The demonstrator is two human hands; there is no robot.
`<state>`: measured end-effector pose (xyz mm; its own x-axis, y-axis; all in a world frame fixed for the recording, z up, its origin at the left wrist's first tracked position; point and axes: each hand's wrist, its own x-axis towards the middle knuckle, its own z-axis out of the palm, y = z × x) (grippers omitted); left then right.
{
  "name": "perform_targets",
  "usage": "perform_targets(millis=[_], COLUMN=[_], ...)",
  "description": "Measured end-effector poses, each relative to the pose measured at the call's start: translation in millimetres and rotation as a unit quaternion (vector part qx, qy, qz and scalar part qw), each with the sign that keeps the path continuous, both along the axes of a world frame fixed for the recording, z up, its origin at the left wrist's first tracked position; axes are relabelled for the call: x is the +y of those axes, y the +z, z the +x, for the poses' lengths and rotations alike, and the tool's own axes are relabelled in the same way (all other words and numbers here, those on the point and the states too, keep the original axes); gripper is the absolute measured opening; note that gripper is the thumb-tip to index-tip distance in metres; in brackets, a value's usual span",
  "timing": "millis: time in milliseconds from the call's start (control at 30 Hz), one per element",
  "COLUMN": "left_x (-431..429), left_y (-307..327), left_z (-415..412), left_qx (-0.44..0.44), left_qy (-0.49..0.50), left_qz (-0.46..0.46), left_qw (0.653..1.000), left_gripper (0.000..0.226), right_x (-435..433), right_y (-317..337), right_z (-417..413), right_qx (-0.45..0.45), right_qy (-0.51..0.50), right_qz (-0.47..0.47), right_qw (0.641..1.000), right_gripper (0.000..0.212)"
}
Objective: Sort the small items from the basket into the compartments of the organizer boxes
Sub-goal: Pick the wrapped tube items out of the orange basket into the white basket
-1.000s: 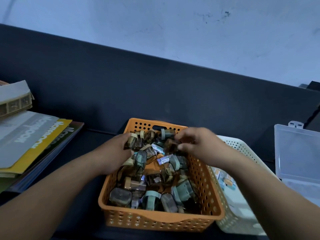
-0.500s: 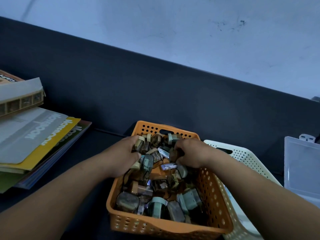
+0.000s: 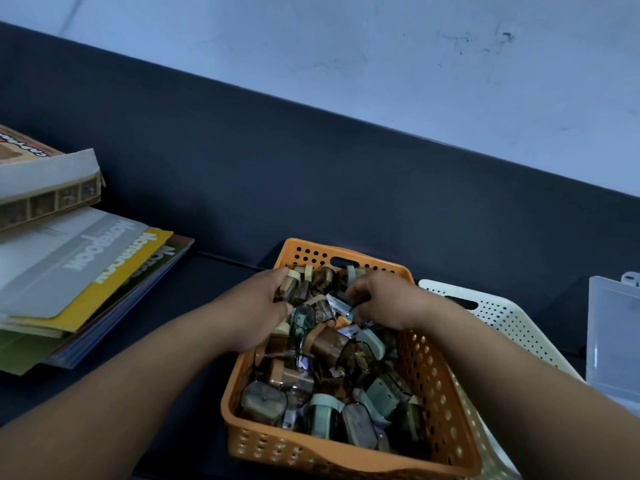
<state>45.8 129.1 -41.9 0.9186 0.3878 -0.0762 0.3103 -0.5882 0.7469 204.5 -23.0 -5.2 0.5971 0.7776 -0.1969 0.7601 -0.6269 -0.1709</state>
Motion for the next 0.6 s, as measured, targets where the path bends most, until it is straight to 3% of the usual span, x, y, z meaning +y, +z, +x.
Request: perform_targets(millis=[100, 267, 433, 600], left_x=[-0.6, -0.9, 1.4, 0.1], left_y=[0.8, 1.2, -1.7, -0.9], left_z=[0.7, 1.0, 2.0, 0.9], left_qx=[0.001, 0.0, -0.001, -0.004], left_qy=[0.002, 0.006, 0.008, 0.012], left_qz=[0.009, -0.003, -0.01, -0.022], left_qw=[1.0, 1.0, 1.0, 1.0], left_gripper=[0.066, 0.066, 0.067, 0.066], right_x=[10.7, 19.0, 11.4, 9.6], right_y=[-6.8, -19.1, -27.6, -28.3], right_z=[-2.6, -3.2, -3.1, -3.1], right_qx=[-0.056, -0.038, 0.044, 0.079], right_qy=[0.042, 0.056, 0.028, 0.03], right_qz=[-0.069, -0.105, -0.012, 0.018], right_qw=[0.995, 0.992, 0.999, 0.996], right_gripper=[0.053, 0.078, 0.069, 0.054])
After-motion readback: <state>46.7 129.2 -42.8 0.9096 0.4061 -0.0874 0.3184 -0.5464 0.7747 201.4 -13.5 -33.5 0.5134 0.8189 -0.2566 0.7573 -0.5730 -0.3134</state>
